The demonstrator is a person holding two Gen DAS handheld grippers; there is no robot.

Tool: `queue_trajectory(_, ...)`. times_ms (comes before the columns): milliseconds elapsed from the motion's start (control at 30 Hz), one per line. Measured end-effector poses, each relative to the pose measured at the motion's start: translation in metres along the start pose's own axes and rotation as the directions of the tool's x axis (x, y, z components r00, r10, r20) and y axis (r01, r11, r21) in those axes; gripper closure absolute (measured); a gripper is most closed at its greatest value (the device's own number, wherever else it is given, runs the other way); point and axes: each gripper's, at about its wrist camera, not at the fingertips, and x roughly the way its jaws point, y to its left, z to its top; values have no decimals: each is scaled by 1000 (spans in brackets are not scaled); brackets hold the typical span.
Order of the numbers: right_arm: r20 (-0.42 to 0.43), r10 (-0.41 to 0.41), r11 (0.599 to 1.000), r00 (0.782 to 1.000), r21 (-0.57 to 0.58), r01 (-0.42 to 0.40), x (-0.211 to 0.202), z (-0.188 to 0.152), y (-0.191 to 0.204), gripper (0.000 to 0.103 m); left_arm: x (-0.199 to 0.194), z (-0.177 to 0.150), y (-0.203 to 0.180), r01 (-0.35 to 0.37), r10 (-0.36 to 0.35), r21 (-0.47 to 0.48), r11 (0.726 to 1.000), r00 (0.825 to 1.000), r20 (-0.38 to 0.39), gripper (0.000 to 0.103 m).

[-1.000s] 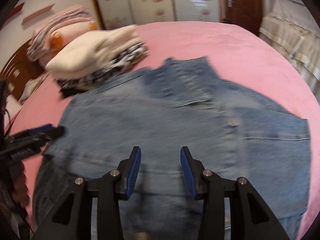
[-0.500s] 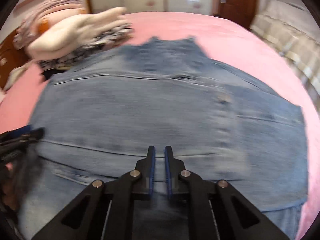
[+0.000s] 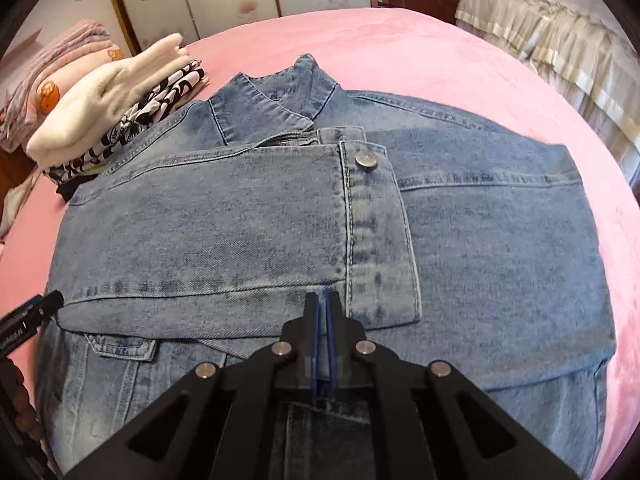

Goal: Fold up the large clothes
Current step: 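Move both open grippers to the jacket hem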

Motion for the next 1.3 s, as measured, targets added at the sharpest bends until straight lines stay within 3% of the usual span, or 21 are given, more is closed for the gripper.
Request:
queue_trajectory(333, 31, 6, 1000, 1000, 26, -7, -40, -10, 5, 97, -32, -7, 1, 23, -23, -23, 999, 1000, 8, 27)
queue_trajectory(933, 118, 70, 998, 991, -1, -71, -132, -44, 26, 96, -138, -48, -6, 42, -45, 42, 998, 995, 86, 27)
queue_trajectory(1000, 121, 73, 997, 990, -15, -71, -142, -52, 27, 93, -149, -56, -6, 46, -51, 60, 997, 995, 85, 27)
queue_trajectory(1167, 157, 64, 998, 986, -35, -59, -171, -78, 21, 69, -168, -77, -4, 45, -53, 119, 992, 997, 64, 27)
queue_trajectory(1300, 171, 45, 999, 984, -35, -40, -189, -97, 8, 69, -175, -98, 11, 71, -74, 135, 988, 997, 22, 27)
